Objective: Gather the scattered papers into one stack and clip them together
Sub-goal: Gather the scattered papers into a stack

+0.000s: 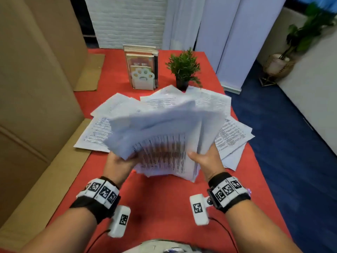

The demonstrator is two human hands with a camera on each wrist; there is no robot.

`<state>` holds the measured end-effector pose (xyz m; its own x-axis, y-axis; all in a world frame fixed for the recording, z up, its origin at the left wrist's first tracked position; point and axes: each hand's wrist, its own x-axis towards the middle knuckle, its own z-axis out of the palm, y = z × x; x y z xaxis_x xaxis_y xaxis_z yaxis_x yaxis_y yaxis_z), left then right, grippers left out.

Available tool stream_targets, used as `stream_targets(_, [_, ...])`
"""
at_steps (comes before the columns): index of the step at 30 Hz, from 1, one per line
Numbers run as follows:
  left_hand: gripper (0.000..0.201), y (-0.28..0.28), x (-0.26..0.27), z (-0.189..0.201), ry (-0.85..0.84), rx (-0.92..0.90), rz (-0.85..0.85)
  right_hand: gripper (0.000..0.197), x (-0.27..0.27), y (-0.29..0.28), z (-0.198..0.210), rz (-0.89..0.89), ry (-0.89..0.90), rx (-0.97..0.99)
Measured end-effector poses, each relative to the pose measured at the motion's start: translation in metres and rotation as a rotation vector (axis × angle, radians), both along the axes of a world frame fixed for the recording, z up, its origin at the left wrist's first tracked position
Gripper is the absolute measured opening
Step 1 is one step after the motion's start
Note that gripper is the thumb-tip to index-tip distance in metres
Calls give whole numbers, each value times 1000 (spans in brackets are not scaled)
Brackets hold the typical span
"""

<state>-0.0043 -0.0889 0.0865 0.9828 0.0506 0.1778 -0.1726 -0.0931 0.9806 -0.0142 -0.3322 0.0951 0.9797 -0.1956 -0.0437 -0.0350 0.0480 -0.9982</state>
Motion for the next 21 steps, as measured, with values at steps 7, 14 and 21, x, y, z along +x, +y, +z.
stream_targets(7, [28, -27, -8, 7, -64, -63, 50, 28, -9, 14, -16, -123, 14, 111])
stream_targets(14, [39, -22, -9, 8, 6, -218, 192, 43, -18, 15, -25, 12, 14, 231])
stream_targets(21, [29, -37, 0, 45, -156, -241, 393, 36, -18, 10, -27, 51, 16, 267])
